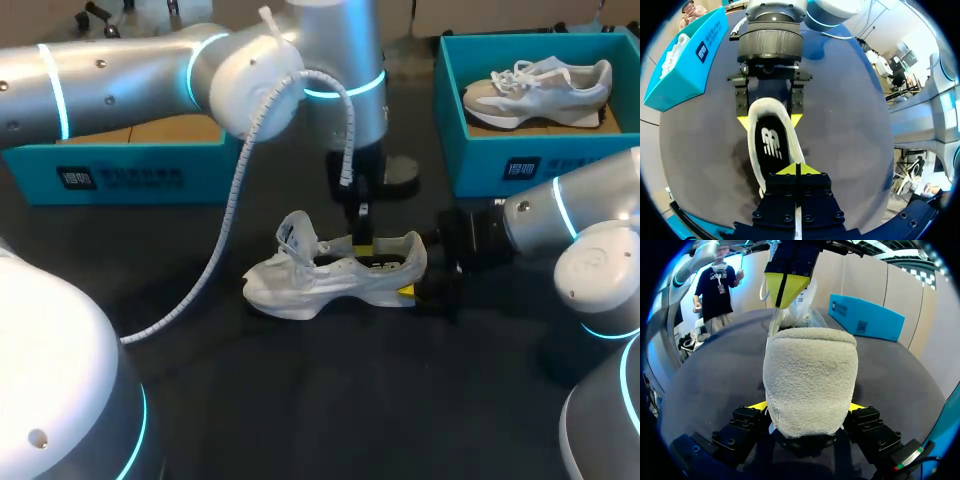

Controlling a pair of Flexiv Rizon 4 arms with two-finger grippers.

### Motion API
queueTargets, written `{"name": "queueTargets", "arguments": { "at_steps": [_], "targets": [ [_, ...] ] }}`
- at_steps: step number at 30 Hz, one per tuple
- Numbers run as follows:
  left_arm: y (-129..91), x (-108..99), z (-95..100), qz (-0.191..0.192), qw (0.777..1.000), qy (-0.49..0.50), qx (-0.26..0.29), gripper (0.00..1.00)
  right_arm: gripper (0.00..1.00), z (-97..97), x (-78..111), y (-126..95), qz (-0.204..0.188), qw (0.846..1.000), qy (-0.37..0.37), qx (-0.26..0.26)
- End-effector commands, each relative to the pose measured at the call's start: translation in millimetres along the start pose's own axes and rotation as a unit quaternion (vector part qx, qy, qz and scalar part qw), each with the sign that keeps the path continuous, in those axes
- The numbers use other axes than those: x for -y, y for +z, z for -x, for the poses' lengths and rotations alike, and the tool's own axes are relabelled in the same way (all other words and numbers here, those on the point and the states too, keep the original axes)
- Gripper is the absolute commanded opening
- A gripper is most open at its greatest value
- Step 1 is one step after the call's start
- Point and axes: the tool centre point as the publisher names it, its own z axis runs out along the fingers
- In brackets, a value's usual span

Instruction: Take the shoe out of the shoebox, open the shoe tongue, remove and reinsert the insole, then place the shoe into the shoebox

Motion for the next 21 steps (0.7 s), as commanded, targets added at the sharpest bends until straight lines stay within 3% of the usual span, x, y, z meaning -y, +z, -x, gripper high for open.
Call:
{"name": "queueTargets", "arguments": {
  "at_steps": [1,10,21],
  "targets": [
    [14.8,9.5,10.2,0.006,1.000,-0.001,-0.006,0.00,0.00,1.1,0.3,5.7,-0.002,1.000,0.000,0.002],
    [25.4,5.0,25.7,0.007,1.000,-0.015,-0.014,0.00,0.00,1.1,0.3,5.7,-0.002,1.000,0.000,0.002],
    [34.4,-10.3,23.2,0.010,1.000,-0.005,-0.005,0.00,0.00,1.1,0.3,5.7,-0.002,1.000,0.000,0.002]
  ]
}}
